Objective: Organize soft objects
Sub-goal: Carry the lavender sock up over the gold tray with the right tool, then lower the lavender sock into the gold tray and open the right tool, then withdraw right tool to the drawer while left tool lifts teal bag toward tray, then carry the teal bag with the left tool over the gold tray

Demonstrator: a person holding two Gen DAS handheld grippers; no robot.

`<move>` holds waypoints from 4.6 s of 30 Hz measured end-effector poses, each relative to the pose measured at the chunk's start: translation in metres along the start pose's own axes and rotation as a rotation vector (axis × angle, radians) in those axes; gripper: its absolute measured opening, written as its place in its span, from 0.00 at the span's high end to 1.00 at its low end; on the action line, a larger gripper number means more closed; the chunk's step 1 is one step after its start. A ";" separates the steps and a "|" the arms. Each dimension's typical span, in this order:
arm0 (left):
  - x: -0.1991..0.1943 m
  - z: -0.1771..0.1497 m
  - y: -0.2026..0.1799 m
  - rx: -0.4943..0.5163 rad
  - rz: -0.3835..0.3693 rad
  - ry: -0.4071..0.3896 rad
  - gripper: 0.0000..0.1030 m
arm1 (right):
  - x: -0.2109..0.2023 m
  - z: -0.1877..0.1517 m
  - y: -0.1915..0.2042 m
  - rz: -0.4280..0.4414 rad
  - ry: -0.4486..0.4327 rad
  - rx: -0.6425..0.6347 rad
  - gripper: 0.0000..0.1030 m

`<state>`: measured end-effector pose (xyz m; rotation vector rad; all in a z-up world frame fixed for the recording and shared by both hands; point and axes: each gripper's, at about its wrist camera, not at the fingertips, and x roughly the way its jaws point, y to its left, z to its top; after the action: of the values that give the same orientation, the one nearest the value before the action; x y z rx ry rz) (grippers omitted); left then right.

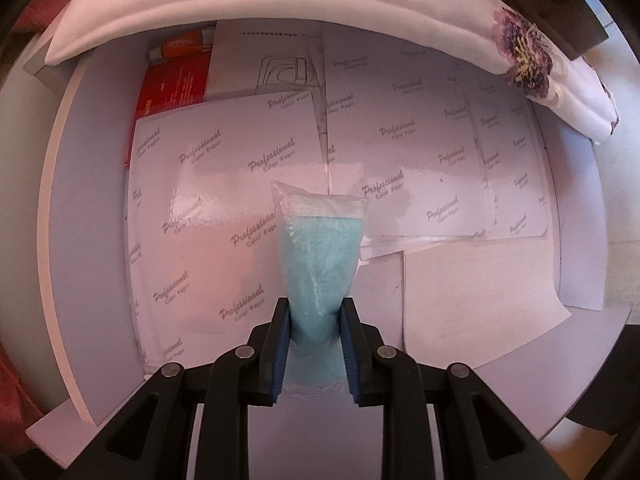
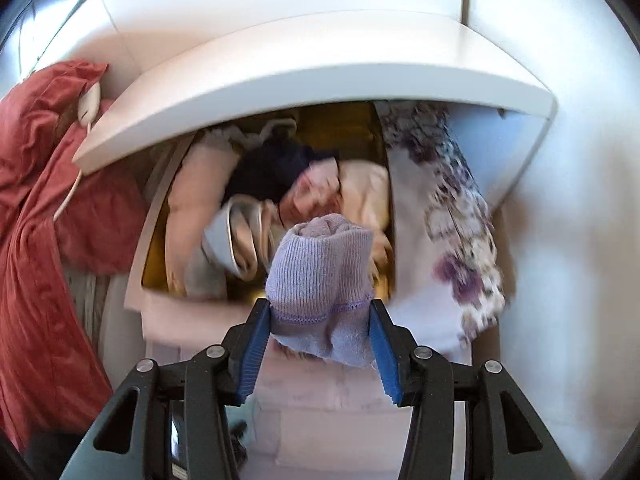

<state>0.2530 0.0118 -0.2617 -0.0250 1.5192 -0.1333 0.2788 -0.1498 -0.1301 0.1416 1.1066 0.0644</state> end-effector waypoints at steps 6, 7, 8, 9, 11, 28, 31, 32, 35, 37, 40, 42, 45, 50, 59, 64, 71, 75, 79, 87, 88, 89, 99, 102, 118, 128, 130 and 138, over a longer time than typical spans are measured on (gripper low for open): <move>0.000 0.001 -0.001 -0.005 -0.009 -0.003 0.78 | 0.051 0.022 0.011 -0.024 0.084 0.011 0.52; -0.001 0.001 -0.001 -0.006 -0.011 -0.003 0.78 | 0.058 0.023 0.011 -0.028 0.097 0.015 0.52; -0.001 0.000 -0.001 -0.008 -0.013 -0.003 0.78 | 0.065 0.024 0.011 -0.030 0.110 0.020 0.52; -0.001 0.000 -0.001 -0.010 -0.015 -0.004 0.78 | 0.072 0.025 0.011 -0.029 0.121 0.023 0.52; -0.002 -0.001 -0.001 -0.009 -0.018 -0.005 0.78 | 0.080 0.028 0.010 -0.033 0.129 0.024 0.51; -0.002 -0.002 0.001 -0.009 -0.025 -0.003 0.78 | 0.078 0.042 -0.011 -0.016 0.129 0.062 0.37; -0.001 -0.002 0.001 -0.010 -0.024 -0.002 0.78 | 0.064 0.040 -0.024 0.008 0.113 0.102 0.30; -0.001 -0.002 0.001 -0.010 -0.023 -0.002 0.78 | 0.061 0.040 -0.026 0.012 0.107 0.107 0.30; 0.000 -0.002 0.001 -0.007 -0.022 -0.003 0.78 | 0.047 0.041 -0.029 -0.001 0.068 0.089 0.30; 0.000 -0.002 0.001 -0.006 -0.019 -0.004 0.78 | 0.044 0.043 -0.025 -0.009 0.054 0.064 0.39; 0.000 -0.002 0.000 -0.004 -0.019 -0.005 0.77 | 0.054 0.045 -0.012 -0.042 0.084 0.003 0.65; 0.000 -0.003 0.000 -0.005 -0.020 -0.005 0.77 | 0.065 0.043 -0.003 -0.059 0.111 -0.035 0.68; 0.000 -0.002 0.000 -0.004 -0.019 -0.005 0.77 | 0.068 0.044 0.002 -0.062 0.109 -0.045 0.68; 0.000 -0.002 0.000 -0.004 -0.017 -0.006 0.78 | 0.059 0.044 -0.003 -0.061 0.100 -0.043 0.65; -0.001 -0.003 -0.001 -0.001 -0.015 -0.009 0.78 | 0.026 0.017 -0.008 -0.053 0.043 -0.060 0.57; -0.001 -0.003 -0.001 -0.002 -0.014 -0.010 0.77 | 0.007 -0.014 -0.026 -0.054 0.048 -0.058 0.51; -0.003 -0.002 -0.001 -0.003 -0.016 -0.017 0.77 | 0.014 -0.070 -0.050 -0.105 0.139 -0.052 0.42; -0.005 -0.004 0.000 -0.001 -0.007 -0.020 0.77 | 0.039 -0.101 -0.058 -0.173 0.230 -0.041 0.41; -0.007 -0.005 0.000 -0.010 0.002 -0.022 0.77 | 0.064 -0.121 -0.064 -0.217 0.312 -0.041 0.38; -0.029 -0.005 0.000 -0.014 0.005 -0.087 0.77 | 0.101 -0.154 -0.076 -0.262 0.437 -0.031 0.36; -0.032 -0.005 0.000 -0.013 0.006 -0.097 0.77 | 0.103 -0.156 -0.076 -0.265 0.443 -0.034 0.36; -0.036 -0.005 0.000 -0.014 0.007 -0.108 0.78 | 0.104 -0.159 -0.076 -0.267 0.445 -0.040 0.36; -0.096 -0.004 -0.004 -0.016 -0.009 -0.295 0.78 | 0.105 -0.165 -0.077 -0.248 0.422 -0.043 0.36; -0.112 -0.007 -0.006 -0.011 -0.006 -0.344 0.78 | 0.110 -0.162 -0.069 -0.246 0.419 -0.043 0.36; -0.163 -0.029 -0.009 -0.027 -0.008 -0.493 0.78 | 0.104 -0.154 -0.058 -0.232 0.396 -0.052 0.35; -0.187 -0.044 -0.012 -0.016 0.022 -0.560 0.78 | 0.092 -0.149 -0.052 -0.225 0.384 -0.054 0.35; -0.191 -0.046 -0.013 -0.015 0.023 -0.569 0.78 | 0.092 -0.149 -0.052 -0.224 0.385 -0.056 0.35; -0.204 -0.055 -0.014 -0.014 0.033 -0.597 0.78 | 0.092 -0.151 -0.051 -0.219 0.387 -0.061 0.35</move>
<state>0.1883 0.0224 -0.0602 -0.0460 0.9235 -0.0787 0.1842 -0.1769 -0.2848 -0.0507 1.4987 -0.0739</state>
